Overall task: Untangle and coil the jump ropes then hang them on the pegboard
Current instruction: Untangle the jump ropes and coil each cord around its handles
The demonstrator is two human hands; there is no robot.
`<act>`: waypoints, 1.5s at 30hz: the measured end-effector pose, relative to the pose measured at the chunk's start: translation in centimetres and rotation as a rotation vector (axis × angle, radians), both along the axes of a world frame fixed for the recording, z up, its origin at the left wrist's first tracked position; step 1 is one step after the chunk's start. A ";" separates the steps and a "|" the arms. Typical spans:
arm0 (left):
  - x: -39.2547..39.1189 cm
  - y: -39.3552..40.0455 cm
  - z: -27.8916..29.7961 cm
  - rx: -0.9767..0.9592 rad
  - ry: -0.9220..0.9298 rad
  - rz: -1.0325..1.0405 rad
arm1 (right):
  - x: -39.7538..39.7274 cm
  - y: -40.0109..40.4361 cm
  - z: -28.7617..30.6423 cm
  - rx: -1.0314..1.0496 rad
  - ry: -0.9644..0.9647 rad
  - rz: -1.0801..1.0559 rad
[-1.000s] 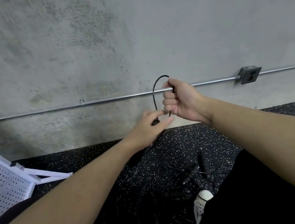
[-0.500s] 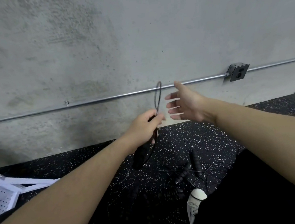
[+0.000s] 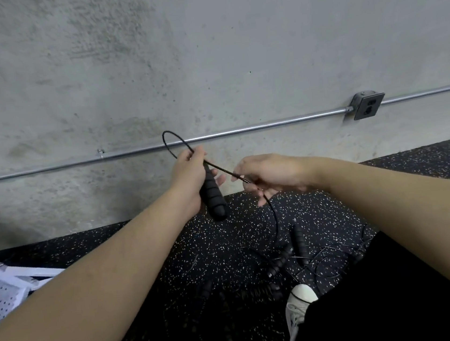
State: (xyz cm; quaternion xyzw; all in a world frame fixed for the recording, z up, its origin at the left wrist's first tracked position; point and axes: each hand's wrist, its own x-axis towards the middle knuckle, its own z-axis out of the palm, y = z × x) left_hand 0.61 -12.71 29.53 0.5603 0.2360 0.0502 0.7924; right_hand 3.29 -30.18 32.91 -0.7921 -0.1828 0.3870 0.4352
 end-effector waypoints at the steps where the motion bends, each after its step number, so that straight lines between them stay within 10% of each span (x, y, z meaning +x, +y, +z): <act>1: 0.3 0.5 -0.1 -0.022 0.022 0.022 | 0.1 -0.3 -0.1 -0.045 -0.059 0.047; 5: 0.3 2.0 -0.7 0.042 0.180 -0.028 | 0.2 -0.8 -0.2 -0.159 -0.311 0.104; 12: -1.4 4.2 -0.2 0.871 0.406 -0.447 | 1.9 -2.1 0.6 -0.144 -0.472 -0.238; 22: -2.5 -0.3 0.1 1.711 -0.232 -0.657 | 1.2 -1.6 0.8 -0.317 -0.513 0.014; 29: -2.1 -0.2 -0.6 1.564 -0.204 -0.612 | 0.9 -1.6 -0.4 -0.185 -0.408 0.008; 37: 0.1 6.8 -1.4 1.035 0.239 -0.265 | 2.2 -4.2 -0.8 -0.241 -0.148 0.045; 41: -1.1 6.6 -2.3 0.999 0.413 -0.457 | 3.0 -5.4 -1.1 -0.293 -0.301 -0.016; 45: -1.6 3.3 -2.1 1.076 0.199 -0.652 | 2.8 -4.9 -0.9 -0.268 -0.357 0.014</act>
